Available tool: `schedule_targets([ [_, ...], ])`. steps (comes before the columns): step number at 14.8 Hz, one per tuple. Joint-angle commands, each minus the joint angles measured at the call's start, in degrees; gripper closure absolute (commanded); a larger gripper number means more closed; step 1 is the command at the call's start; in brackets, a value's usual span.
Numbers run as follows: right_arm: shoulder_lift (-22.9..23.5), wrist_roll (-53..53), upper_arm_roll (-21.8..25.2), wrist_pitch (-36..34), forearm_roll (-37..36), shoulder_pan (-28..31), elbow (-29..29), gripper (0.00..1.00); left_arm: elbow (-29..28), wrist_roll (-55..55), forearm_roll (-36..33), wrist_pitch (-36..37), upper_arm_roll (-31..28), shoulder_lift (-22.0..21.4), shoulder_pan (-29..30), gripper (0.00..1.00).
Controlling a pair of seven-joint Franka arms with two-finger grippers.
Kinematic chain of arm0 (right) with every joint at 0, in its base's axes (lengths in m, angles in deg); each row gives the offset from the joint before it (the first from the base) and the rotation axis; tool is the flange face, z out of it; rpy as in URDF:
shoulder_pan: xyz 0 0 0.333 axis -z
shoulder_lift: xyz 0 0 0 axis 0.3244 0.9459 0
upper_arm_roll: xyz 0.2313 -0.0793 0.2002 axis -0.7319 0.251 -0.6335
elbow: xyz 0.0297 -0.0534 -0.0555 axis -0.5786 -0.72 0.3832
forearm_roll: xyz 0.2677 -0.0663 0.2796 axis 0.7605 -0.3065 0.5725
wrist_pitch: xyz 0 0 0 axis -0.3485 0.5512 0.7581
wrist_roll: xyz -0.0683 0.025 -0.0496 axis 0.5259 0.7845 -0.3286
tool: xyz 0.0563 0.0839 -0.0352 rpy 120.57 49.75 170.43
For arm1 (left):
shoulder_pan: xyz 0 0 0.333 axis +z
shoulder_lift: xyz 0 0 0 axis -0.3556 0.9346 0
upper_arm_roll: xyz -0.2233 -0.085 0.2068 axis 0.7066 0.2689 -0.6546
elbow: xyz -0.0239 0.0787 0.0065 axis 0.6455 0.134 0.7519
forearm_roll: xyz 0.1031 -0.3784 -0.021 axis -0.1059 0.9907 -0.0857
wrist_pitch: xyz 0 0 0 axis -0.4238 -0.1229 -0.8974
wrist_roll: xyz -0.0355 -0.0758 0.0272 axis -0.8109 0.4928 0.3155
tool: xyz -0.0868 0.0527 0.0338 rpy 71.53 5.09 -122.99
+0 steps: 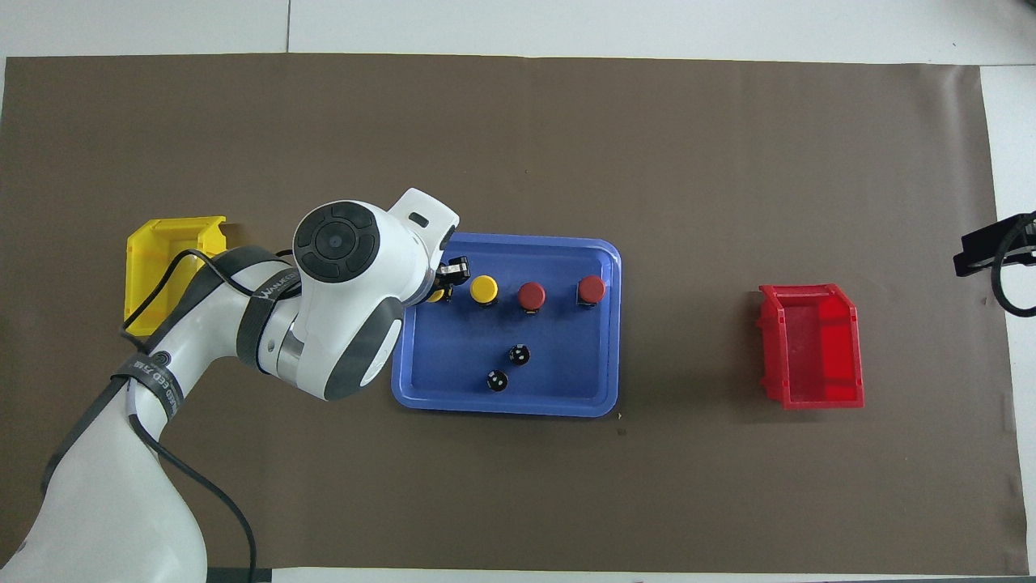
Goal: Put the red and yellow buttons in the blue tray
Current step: 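Lower the yellow button beside the other yellow button and open the left gripper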
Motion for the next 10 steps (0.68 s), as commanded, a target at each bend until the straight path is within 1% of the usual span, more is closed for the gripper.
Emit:
schedule_targets([
  [1, -1.13, -0.46, -0.06, 0.42, 0.01, -0.11, -1.4, 0.0, -0.26, 0.32, 1.0, -0.26, -0.49, -0.41, -0.53, 0.32],
  [4, -1.13, -0.46, -0.06, 0.42, 0.01, -0.11, -1.4, 0.0, 0.01, 0.32, 0.3, 1.85, -0.75, -0.41, -0.36, 0.03],
  [5, -1.13, -0.46, -0.06, 0.42, 0.01, -0.11, -1.4, 0.0, 0.71, 0.58, -1.01, 3.68, -0.84, -0.41, -0.01, 0.0],
  [7, -1.13, -0.46, -0.06, 0.42, 0.01, -0.11, -1.4, 0.0, 3.34, 2.42, -4.79, 10.43, -1.02, -0.67, 0.78, 0.0],
  [10, -1.13, -0.46, -0.06, 0.42, 0.01, -0.11, -1.4, 0.0, 7.21, 11.11, -5.15, 18.36, -1.1, -1.54, 5.35, 0.0],
])
